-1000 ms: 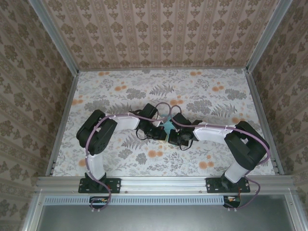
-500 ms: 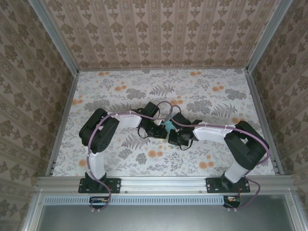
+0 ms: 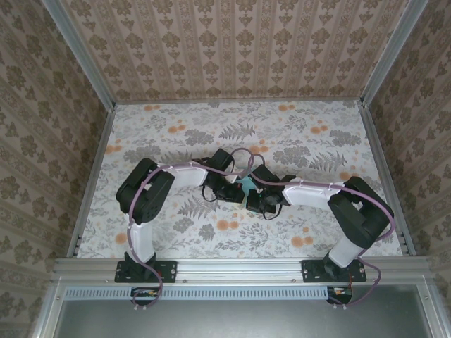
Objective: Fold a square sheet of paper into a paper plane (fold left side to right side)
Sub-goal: Third fold the triangle at the center of the table.
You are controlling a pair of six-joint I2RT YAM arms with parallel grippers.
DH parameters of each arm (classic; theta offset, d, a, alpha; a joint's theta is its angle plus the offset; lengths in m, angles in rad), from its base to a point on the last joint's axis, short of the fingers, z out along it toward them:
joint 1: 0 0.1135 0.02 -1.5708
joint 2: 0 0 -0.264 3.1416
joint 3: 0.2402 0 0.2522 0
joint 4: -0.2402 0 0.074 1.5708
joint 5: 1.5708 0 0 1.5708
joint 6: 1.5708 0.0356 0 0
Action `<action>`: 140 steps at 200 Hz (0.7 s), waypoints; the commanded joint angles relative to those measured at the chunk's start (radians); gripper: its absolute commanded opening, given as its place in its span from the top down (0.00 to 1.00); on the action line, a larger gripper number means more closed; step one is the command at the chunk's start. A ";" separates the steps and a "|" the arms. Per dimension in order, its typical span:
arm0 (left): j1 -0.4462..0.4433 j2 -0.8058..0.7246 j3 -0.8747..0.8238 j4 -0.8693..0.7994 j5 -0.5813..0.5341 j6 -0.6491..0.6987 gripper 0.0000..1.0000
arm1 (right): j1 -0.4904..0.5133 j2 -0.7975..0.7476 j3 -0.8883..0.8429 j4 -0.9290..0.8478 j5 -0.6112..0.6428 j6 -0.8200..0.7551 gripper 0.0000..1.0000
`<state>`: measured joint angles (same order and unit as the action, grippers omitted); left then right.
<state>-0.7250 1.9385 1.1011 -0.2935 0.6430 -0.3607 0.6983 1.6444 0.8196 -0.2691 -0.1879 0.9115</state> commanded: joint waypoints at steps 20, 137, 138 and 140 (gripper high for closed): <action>0.045 0.012 -0.027 -0.050 -0.090 0.050 0.94 | 0.009 0.062 -0.039 -0.102 0.005 -0.014 1.00; 0.142 -0.019 -0.029 -0.083 -0.116 0.108 0.94 | 0.009 0.053 -0.048 -0.116 0.008 -0.016 1.00; 0.143 -0.019 -0.029 -0.084 -0.116 0.109 0.94 | 0.009 0.053 -0.048 -0.116 0.008 -0.017 1.00; 0.145 -0.019 -0.029 -0.084 -0.115 0.110 0.94 | 0.008 0.053 -0.048 -0.117 0.008 -0.016 1.00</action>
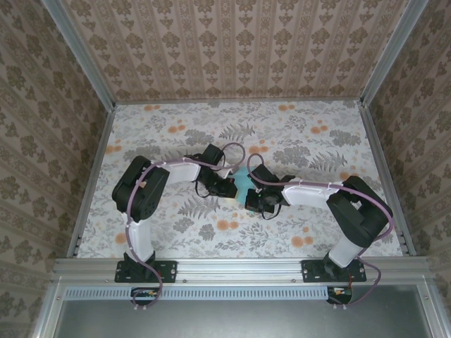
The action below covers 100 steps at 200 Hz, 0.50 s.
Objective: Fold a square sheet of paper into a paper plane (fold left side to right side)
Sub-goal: Third fold the triangle at the center of the table.
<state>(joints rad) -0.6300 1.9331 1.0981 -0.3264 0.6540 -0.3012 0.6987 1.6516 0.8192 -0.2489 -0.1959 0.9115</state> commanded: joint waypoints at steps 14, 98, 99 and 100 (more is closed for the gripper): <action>0.063 -0.014 -0.023 -0.056 -0.129 0.058 0.94 | 0.008 0.045 -0.050 -0.140 0.015 -0.017 1.00; 0.111 -0.020 0.004 -0.094 -0.151 0.092 0.90 | 0.008 0.021 -0.058 -0.148 0.015 -0.029 1.00; 0.111 -0.020 0.005 -0.094 -0.151 0.092 0.90 | 0.008 0.021 -0.058 -0.148 0.015 -0.030 1.00; 0.112 -0.021 0.005 -0.095 -0.151 0.093 0.90 | 0.008 0.021 -0.058 -0.148 0.016 -0.030 1.00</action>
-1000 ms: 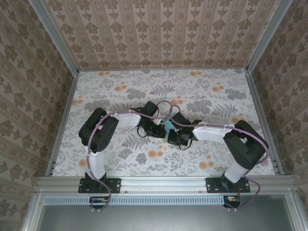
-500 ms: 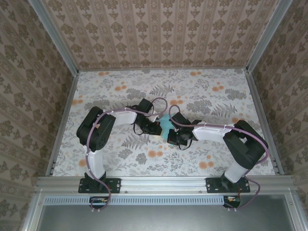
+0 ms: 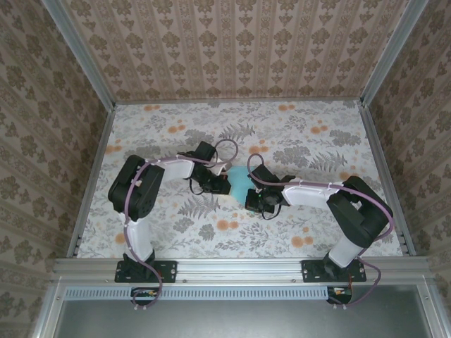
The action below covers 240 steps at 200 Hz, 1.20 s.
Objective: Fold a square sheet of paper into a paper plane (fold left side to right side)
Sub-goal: Third fold the triangle at the center of the table, then fourth fold the wing at the center of the table.
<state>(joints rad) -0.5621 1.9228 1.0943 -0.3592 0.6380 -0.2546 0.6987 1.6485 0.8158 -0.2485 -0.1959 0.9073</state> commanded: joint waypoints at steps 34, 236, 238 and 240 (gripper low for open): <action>0.063 -0.014 0.031 -0.076 -0.134 0.054 0.90 | 0.008 0.022 -0.053 -0.144 0.008 -0.030 1.00; 0.050 -0.364 -0.363 0.399 -0.035 -0.562 0.45 | -0.143 -0.010 0.066 0.064 -0.188 -0.650 0.48; 0.049 -0.360 -0.363 0.400 -0.036 -0.563 0.45 | -0.143 -0.003 0.069 0.066 -0.188 -0.650 0.49; 0.048 -0.358 -0.361 0.400 -0.036 -0.564 0.45 | -0.143 0.003 0.072 0.067 -0.187 -0.650 0.49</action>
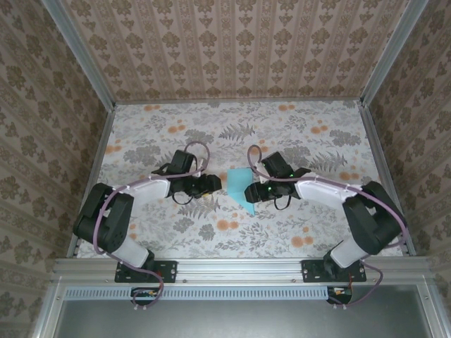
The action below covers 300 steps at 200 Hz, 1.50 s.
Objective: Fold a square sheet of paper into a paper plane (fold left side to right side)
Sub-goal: Fourth fold the wing at the center of the table.
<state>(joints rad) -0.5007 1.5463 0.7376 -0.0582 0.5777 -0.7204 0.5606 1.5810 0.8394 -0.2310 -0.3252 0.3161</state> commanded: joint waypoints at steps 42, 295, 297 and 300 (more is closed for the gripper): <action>-0.036 0.054 0.014 0.100 0.020 -0.106 0.44 | -0.020 0.120 0.068 0.082 -0.055 -0.049 0.60; -0.122 0.216 0.188 0.146 0.059 -0.163 0.70 | -0.059 -0.032 0.008 -0.002 0.107 -0.056 0.68; -0.122 0.216 0.191 0.146 0.059 -0.163 0.70 | -0.059 -0.041 0.006 -0.004 0.114 -0.057 0.67; -0.122 0.215 0.193 0.146 0.059 -0.163 0.70 | -0.059 -0.053 0.005 -0.010 0.126 -0.059 0.65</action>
<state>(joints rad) -0.6159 1.7554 0.8852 0.0662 0.6212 -0.8684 0.5072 1.6318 0.8604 -0.1875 -0.2962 0.2646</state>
